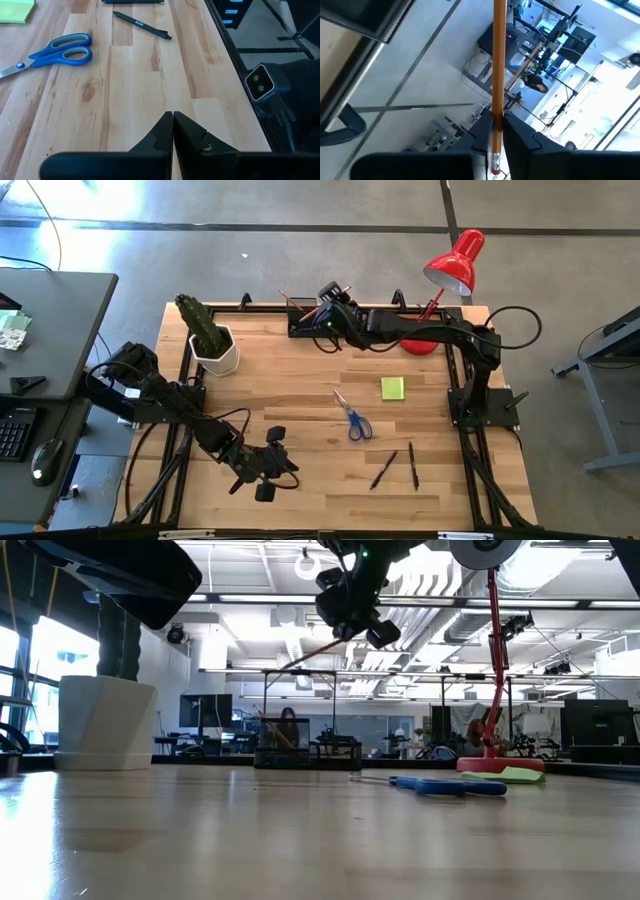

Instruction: Pick and place office supplies into organizer

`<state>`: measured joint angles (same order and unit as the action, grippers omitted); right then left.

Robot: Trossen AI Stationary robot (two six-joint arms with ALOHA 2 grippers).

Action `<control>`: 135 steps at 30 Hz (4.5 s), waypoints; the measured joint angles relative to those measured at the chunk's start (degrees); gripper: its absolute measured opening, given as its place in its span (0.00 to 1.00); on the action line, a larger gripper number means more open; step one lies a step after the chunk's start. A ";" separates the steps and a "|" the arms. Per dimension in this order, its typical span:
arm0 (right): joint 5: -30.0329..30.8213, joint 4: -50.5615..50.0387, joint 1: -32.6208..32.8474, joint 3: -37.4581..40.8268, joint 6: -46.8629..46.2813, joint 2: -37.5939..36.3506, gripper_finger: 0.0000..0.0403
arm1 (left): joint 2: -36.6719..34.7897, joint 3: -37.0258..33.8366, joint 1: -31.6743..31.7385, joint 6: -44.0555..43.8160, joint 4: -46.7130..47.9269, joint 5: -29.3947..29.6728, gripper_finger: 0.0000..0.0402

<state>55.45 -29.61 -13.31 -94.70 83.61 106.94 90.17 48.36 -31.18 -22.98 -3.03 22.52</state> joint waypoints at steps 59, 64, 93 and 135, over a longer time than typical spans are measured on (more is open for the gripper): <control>-11.28 31.57 -13.36 0.04 52.28 13.96 0.04 | 0.00 0.00 0.79 -1.09 -13.98 4.96 0.01; -11.14 33.33 -13.24 0.07 50.15 15.46 0.08 | 0.02 0.00 0.79 -1.42 -13.62 4.96 0.01; 4.69 20.66 -9.31 -0.01 -10.56 4.14 0.26 | 0.02 -0.02 0.76 -2.34 -10.49 4.96 0.01; -68.51 68.83 -29.02 30.63 -125.62 8.29 0.60 | 0.07 -0.02 3.90 9.25 -22.97 5.52 0.01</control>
<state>-13.06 39.22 -42.33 -64.06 -42.00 115.23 90.24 48.34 -27.28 -13.74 -25.99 28.05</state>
